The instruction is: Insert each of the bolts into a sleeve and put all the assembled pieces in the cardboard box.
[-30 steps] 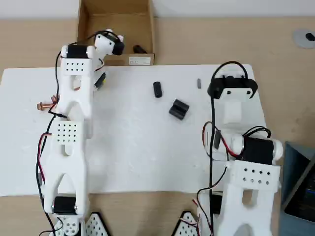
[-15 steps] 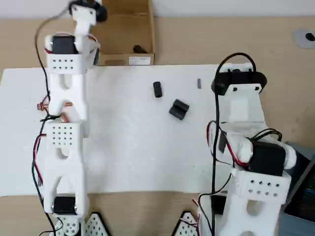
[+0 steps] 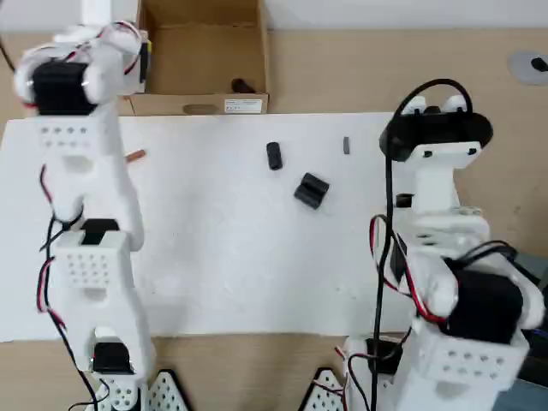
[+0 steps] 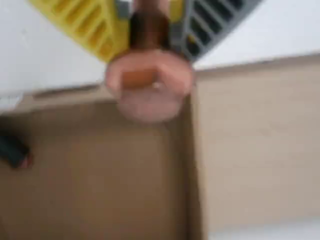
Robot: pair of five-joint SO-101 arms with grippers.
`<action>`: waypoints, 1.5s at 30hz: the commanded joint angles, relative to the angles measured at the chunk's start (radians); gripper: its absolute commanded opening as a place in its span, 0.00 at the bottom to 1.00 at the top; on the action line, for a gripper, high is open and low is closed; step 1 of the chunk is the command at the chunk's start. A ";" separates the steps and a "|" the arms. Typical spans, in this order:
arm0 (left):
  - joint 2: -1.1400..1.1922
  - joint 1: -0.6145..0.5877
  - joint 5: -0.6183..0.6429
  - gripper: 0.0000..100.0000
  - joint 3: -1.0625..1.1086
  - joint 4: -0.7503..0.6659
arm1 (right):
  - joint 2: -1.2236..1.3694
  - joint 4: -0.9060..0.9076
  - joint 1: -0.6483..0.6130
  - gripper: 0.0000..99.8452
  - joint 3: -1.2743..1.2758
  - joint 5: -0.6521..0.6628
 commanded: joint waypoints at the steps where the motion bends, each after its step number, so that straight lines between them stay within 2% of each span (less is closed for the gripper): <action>1: -0.159 -0.011 -0.002 0.00 0.006 0.006 | -0.019 0.034 0.012 0.01 -0.107 0.006; 5: -0.329 -0.032 0.000 0.00 0.184 0.006 | -0.019 0.040 0.012 0.01 -0.163 0.034; 16: -0.935 -0.028 0.063 0.00 0.931 0.005 | -0.085 0.040 0.013 0.01 -0.188 0.051; 23: -1.267 -0.031 0.114 0.00 1.356 0.003 | -0.282 0.006 0.012 0.01 0.031 0.092; 28: -1.437 -0.031 0.184 0.00 1.620 -0.002 | -0.415 -0.101 0.008 0.01 0.245 0.091; 42: -1.986 -0.025 0.365 0.00 2.394 -0.411 | -0.682 -0.390 0.004 0.01 0.762 0.095; 45: -2.097 -0.023 0.425 0.00 2.518 -0.471 | -0.696 -0.459 -0.051 0.01 0.849 0.091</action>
